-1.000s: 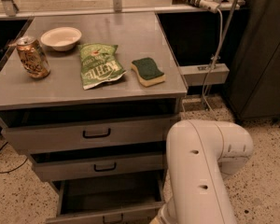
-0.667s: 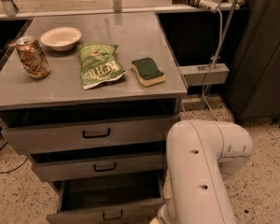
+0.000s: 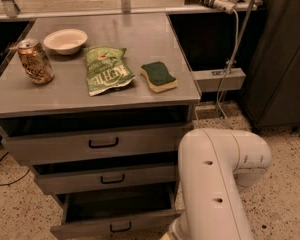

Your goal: Close bottom drawer

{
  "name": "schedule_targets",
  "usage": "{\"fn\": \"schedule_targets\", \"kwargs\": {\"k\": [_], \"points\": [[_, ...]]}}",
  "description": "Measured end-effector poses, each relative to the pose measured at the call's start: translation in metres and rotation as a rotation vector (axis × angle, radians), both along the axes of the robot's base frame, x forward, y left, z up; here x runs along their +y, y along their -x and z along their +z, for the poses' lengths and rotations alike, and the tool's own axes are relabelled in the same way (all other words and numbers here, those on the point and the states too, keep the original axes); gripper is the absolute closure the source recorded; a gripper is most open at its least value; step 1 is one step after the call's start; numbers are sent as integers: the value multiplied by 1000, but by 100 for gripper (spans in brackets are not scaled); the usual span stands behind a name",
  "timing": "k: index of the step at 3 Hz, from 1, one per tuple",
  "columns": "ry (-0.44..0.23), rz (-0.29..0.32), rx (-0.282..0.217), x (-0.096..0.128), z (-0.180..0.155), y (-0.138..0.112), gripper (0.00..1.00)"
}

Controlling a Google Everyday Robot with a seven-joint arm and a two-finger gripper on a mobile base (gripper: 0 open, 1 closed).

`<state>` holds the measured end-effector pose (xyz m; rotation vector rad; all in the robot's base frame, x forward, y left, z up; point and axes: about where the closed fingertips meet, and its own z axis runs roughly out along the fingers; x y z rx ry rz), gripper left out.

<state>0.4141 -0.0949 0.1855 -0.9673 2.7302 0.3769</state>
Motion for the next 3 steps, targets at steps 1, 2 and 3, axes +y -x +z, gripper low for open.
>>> {"fn": "schedule_targets", "kwargs": {"k": [1, 2, 3], "points": [[0, 0, 0, 0, 0, 0, 42], [0, 1, -1, 0, 0, 0, 66], [18, -9, -33, -2, 1, -13, 89]]}}
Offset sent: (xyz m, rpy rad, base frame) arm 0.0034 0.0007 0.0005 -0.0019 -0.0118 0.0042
